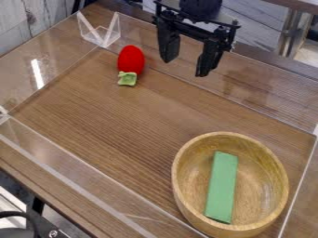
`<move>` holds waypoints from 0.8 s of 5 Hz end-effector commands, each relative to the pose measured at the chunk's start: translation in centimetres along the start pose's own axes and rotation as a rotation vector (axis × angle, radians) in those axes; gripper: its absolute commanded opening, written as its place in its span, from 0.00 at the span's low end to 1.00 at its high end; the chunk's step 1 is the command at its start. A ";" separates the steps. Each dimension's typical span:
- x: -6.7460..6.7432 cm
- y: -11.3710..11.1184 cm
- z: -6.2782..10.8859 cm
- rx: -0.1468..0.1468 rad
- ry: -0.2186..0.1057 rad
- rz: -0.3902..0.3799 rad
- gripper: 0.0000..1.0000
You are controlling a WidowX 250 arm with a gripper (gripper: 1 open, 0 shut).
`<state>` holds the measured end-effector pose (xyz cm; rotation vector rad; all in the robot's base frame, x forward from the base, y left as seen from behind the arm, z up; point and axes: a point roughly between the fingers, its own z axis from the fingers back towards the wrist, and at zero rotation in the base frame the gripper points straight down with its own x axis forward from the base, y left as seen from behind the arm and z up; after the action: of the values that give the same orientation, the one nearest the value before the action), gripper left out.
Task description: Move the red fruit to the right
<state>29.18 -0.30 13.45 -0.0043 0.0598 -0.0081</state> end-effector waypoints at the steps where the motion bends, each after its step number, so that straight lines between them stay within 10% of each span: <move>1: 0.3 -0.1 -1.4 -0.006 0.012 0.061 1.00; 4: 4.5 10.5 -2.8 -0.035 -0.102 0.366 1.00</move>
<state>32.80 9.71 8.46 -0.0380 0.0246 0.3601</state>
